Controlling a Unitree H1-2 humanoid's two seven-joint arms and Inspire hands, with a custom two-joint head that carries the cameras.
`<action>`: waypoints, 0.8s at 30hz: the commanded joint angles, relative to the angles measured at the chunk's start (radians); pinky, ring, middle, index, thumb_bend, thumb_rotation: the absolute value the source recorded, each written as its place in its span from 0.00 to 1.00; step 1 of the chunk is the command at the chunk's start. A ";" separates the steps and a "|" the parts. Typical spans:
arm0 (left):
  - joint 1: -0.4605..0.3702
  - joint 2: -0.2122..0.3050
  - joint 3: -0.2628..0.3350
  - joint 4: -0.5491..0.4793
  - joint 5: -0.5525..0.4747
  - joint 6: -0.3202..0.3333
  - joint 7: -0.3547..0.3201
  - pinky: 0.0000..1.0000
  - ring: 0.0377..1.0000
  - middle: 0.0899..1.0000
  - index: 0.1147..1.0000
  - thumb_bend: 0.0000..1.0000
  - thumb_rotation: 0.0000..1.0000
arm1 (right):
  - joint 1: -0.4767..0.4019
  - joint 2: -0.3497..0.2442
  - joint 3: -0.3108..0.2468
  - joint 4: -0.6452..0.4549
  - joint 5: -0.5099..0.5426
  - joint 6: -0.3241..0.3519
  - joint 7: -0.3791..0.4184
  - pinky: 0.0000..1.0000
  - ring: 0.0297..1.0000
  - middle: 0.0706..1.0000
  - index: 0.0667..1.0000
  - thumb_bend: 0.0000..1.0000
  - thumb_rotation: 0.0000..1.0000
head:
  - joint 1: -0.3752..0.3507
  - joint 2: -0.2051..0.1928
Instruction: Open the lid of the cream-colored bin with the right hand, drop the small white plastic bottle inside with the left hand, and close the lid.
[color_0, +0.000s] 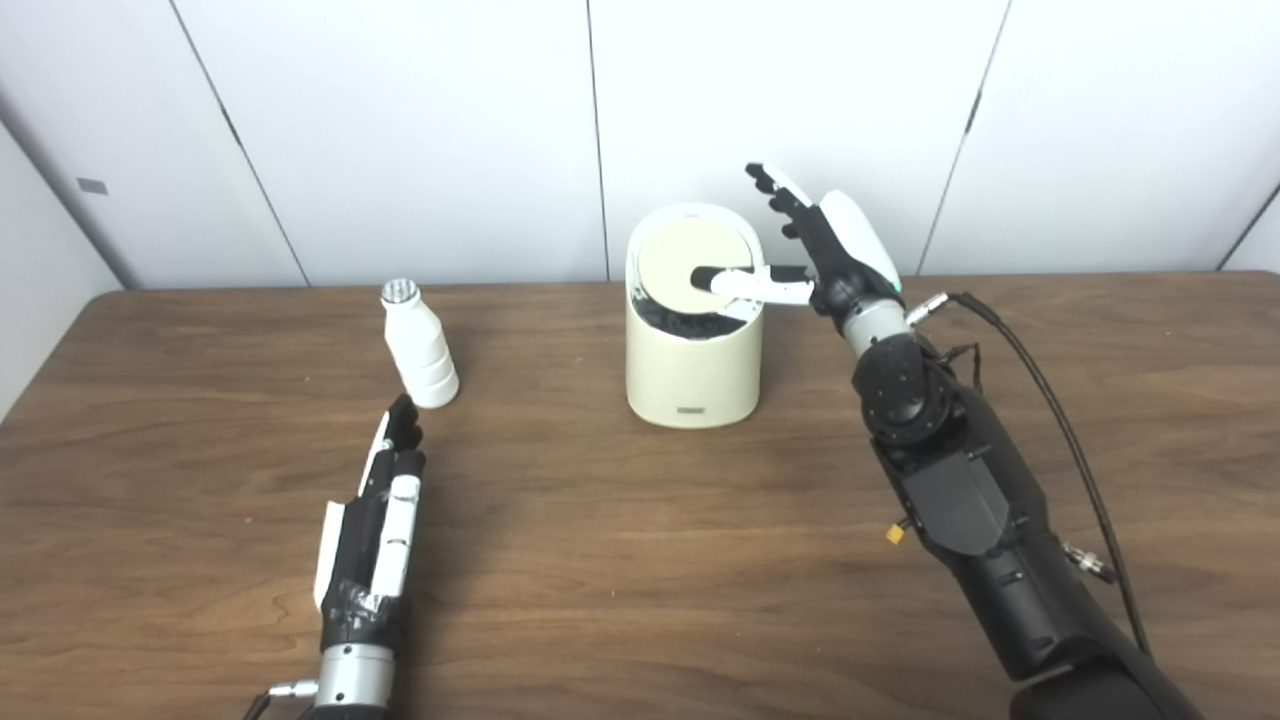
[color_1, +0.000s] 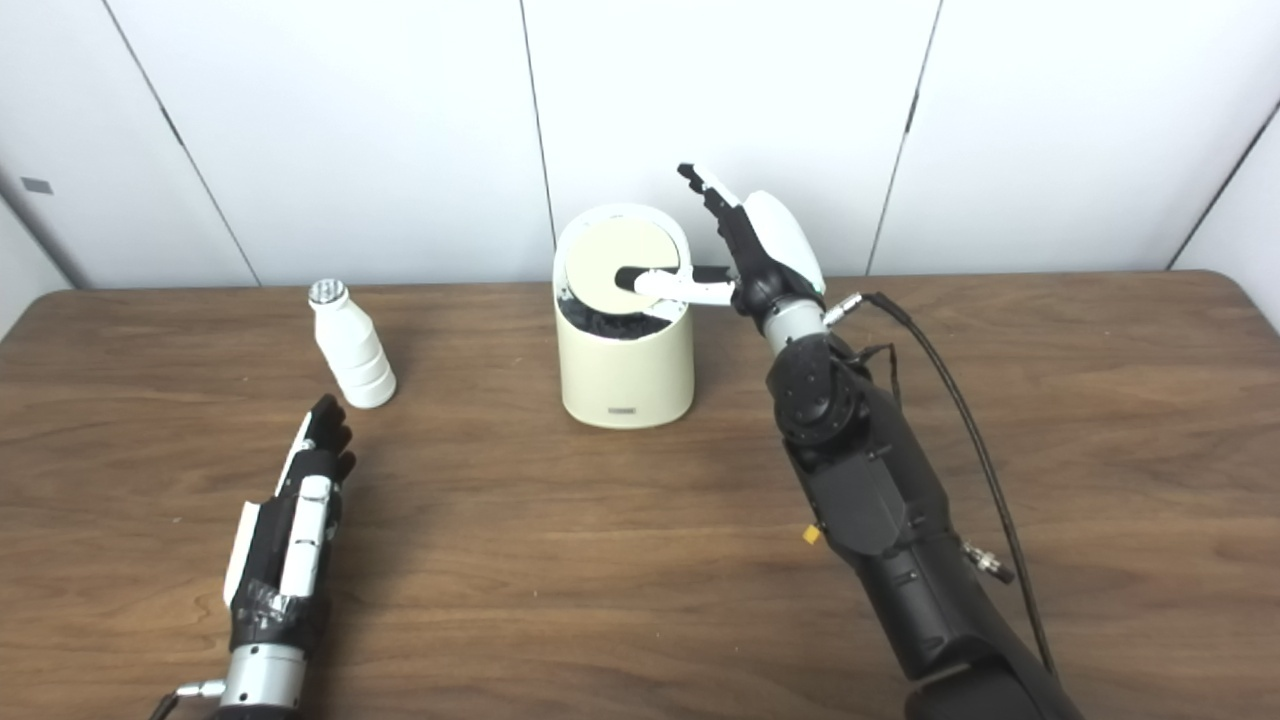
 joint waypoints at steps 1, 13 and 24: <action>0.019 -0.026 -0.023 0.038 0.007 -0.009 0.005 1.00 1.00 0.99 0.99 0.47 0.86 | -0.072 -0.006 0.002 -0.013 -0.005 -0.028 -0.017 0.83 0.90 0.92 0.92 0.82 0.53 | 0.001 0.000; 0.018 -0.023 -0.030 0.039 0.011 -0.016 0.015 1.00 1.00 1.00 1.00 0.47 0.86 | -0.074 -0.037 0.032 -0.017 -0.019 -0.034 -0.005 0.84 0.91 0.91 0.91 0.89 0.51 | 0.001 0.008; 0.021 -0.026 -0.032 0.027 0.000 -0.006 0.014 1.00 1.00 0.99 1.00 0.48 0.85 | -0.072 -0.069 0.067 -0.033 -0.043 -0.039 0.007 0.90 0.91 0.91 0.91 0.85 0.33 | 0.001 0.020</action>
